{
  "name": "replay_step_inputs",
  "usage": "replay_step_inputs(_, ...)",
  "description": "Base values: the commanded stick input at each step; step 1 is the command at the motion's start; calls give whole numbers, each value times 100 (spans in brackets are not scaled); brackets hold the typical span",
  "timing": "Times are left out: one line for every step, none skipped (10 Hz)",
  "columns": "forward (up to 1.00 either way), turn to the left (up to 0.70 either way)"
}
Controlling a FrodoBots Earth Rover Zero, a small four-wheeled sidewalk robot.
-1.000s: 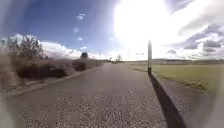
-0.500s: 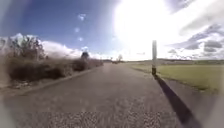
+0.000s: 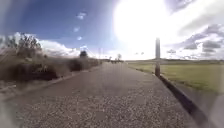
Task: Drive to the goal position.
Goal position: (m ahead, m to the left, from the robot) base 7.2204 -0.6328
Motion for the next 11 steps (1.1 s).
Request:
replay_step_inputs(100,0)
replay_step_inputs(100,0)
replay_step_inputs(100,0)
replay_step_inputs(100,0)
replay_step_inputs(100,0)
replay_step_inputs(100,-16)
replay_step_inputs(100,-32)
replay_step_inputs(100,-40)
replay_step_inputs(100,-40)
replay_step_inputs(100,-6)
replay_step_inputs(100,-2)
